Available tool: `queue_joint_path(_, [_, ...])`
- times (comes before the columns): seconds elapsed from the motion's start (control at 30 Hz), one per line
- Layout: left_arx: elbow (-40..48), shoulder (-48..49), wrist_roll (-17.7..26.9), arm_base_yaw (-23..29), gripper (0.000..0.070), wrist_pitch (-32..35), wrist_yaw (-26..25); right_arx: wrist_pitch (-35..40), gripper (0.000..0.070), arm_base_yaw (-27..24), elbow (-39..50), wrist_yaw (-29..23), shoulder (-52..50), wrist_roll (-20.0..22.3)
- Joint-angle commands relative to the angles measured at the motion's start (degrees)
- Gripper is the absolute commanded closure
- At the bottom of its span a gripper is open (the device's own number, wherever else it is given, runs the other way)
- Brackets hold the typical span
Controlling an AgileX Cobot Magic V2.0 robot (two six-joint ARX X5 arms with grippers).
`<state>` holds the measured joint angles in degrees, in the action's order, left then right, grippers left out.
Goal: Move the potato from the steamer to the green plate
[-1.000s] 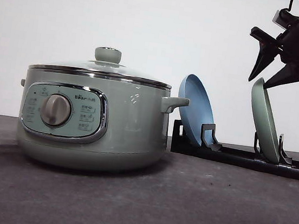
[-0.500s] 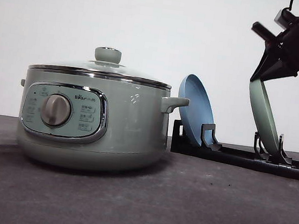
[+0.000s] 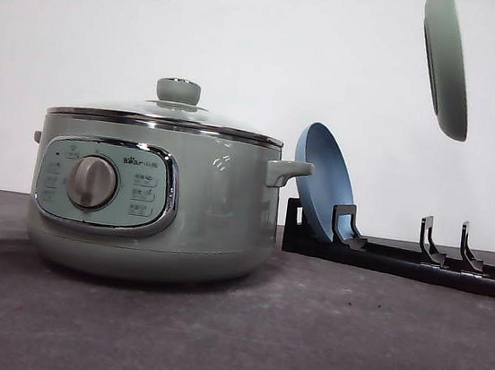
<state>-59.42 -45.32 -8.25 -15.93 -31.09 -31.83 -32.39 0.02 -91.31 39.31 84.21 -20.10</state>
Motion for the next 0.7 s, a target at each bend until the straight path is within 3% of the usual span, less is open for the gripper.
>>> queue_joint_path(0.0, [-1.3,0.2,0.7,-0.2,0.0,0.6,-0.3,-2.1,0.0699,0.5,-1.0,0.3,-1.4,4.0])
queue_joint_path(0.1, [-1.3,0.6,0.7,-0.2,0.0,0.6,-0.3,-8.3,0.0699,2.9,-1.0,-1.2,-4.8,9.6])
queue_joint_path(0.3, [-1.3,1.3,0.7,-0.2,0.0,0.6,-0.3,-23.3,0.07,11.5,-0.3,-13.1,-11.6,19.3])
queue_joint_path(0.53, [-1.3,1.8,0.7,-0.2,0.0,0.6,-0.3,-31.1,0.0699,24.5,5.2,-28.5,-18.8,20.4])
queue_joint_path(0.67, [-1.3,1.8,0.7,-0.2,0.0,0.6,-0.3,-32.3,0.0699,31.3,11.6,-34.7,-22.3,17.2])
